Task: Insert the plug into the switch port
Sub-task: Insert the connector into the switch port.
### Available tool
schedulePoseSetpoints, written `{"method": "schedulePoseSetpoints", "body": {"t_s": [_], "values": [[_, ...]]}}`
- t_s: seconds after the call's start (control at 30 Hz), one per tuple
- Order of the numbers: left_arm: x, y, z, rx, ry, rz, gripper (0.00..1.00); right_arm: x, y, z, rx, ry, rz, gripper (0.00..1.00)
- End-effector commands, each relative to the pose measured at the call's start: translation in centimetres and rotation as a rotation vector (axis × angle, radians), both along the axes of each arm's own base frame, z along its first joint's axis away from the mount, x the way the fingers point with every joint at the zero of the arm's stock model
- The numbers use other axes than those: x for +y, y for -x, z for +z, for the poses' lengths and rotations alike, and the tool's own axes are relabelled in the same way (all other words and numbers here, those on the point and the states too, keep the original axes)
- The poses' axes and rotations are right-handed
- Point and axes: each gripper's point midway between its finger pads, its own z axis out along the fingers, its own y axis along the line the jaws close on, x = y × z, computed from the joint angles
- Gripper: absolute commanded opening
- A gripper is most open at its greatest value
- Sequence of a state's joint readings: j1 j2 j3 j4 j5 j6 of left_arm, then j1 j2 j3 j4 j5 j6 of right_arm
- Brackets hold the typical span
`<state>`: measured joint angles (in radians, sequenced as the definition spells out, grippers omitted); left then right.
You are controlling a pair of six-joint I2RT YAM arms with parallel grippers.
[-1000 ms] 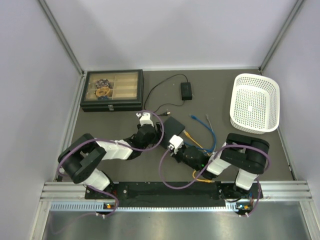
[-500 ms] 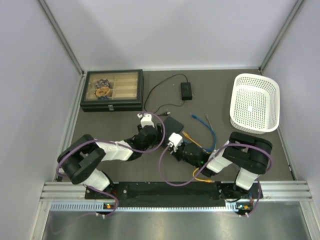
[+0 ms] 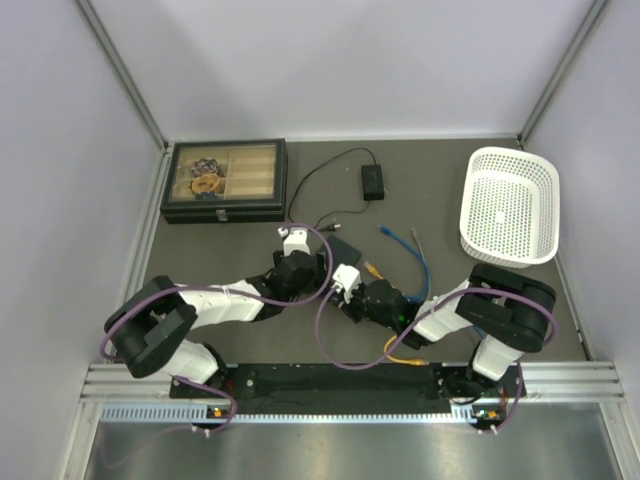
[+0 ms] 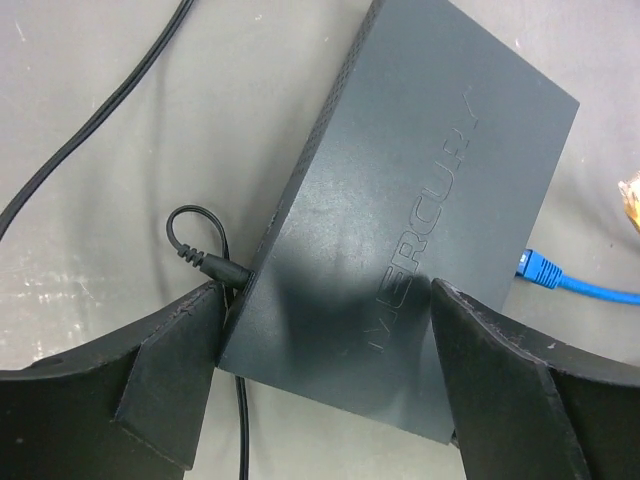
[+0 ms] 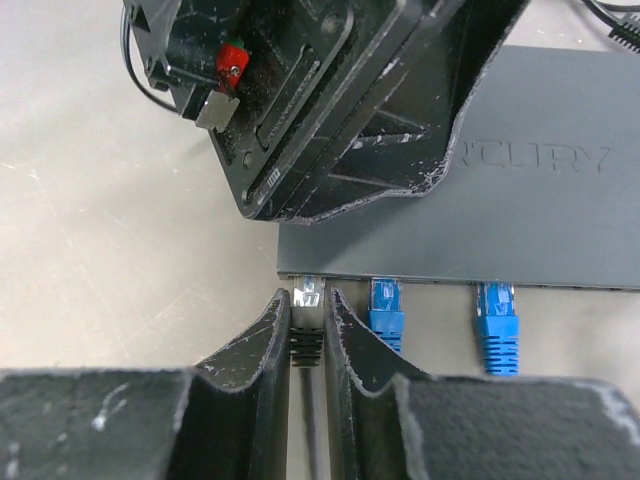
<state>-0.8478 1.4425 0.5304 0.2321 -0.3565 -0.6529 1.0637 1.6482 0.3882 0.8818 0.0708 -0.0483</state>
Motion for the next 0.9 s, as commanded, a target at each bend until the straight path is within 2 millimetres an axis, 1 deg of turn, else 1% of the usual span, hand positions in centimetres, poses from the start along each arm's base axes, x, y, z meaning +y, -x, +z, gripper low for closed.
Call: {"method": "schedulePoseSetpoints", "body": {"t_s": [0.0, 0.03, 0.07, 0.13, 0.17, 0.2, 0.27, 0.43, 0.53, 0.57, 0.63, 0.67, 0.7, 0.77, 0.8, 0.87], "values": [[-3.1, 2.4, 1.0, 0.107, 0.046, -0.191, 0.85, 4.6, -0.9, 11.8, -0.151, -0.38, 0.062, 0.14], [-2.8, 1.9, 1.3, 0.097, 0.041, -0.182, 0.85, 4.5, -0.8, 11.6, -0.145, -0.37, 0.062, 0.16], [-2.4, 0.9, 1.7, 0.081, 0.035, -0.17, 0.86, 4.6, -0.3, 11.4, -0.113, -0.375, 0.079, 0.2], [-2.1, 0.3, 1.8, 0.071, 0.026, -0.16, 0.86, 4.2, -0.2, 11.2, -0.096, -0.361, 0.068, 0.25], [-1.9, -0.2, 2.1, 0.062, 0.023, -0.157, 0.86, 4.1, -0.2, 11.1, -0.092, -0.354, 0.064, 0.31], [-1.7, -0.4, 1.8, 0.066, 0.015, -0.154, 0.87, 3.9, -0.2, 10.7, -0.081, -0.336, 0.06, 0.33], [-1.4, -0.8, 1.7, 0.065, 0.008, -0.144, 0.88, 3.7, -0.1, 11.0, -0.077, -0.329, 0.058, 0.38], [-0.9, -1.4, 1.2, 0.072, -0.005, -0.13, 0.9, 3.0, 0.3, 10.9, -0.058, -0.3, 0.056, 0.43], [-0.5, -1.7, 2.0, 0.051, -0.001, -0.12, 0.93, 2.1, -0.1, 10.6, -0.051, -0.276, 0.01, 0.47], [-0.2, -1.8, 2.1, 0.046, -0.005, -0.115, 0.94, 1.4, -0.2, 10.6, -0.044, -0.263, -0.005, 0.49], [-0.1, -2.0, 3.2, 0.016, 0.001, -0.111, 0.96, 0.6, -0.5, 10.6, -0.034, -0.253, -0.028, 0.5], [0.1, -2.0, 3.4, 0.007, -0.005, -0.113, 0.98, -0.1, -0.6, 10.7, -0.026, -0.239, -0.044, 0.53], [0.1, -2.1, 4.2, -0.011, 0.005, -0.114, 0.98, -0.7, -0.9, 10.6, -0.023, -0.23, -0.061, 0.54], [0.3, -2.2, 4.9, -0.033, 0.006, -0.118, 0.99, -1.8, -1.2, 10.8, -0.022, -0.21, -0.091, 0.59], [0.3, -2.2, 5.4, -0.046, 0.013, -0.118, 0.99, -2.7, -1.4, 10.9, -0.022, -0.195, -0.108, 0.59], [0.6, -2.4, 6.1, -0.071, 0.019, -0.113, 0.99, -3.9, -1.8, 10.9, -0.022, -0.18, -0.143, 0.61]]}}
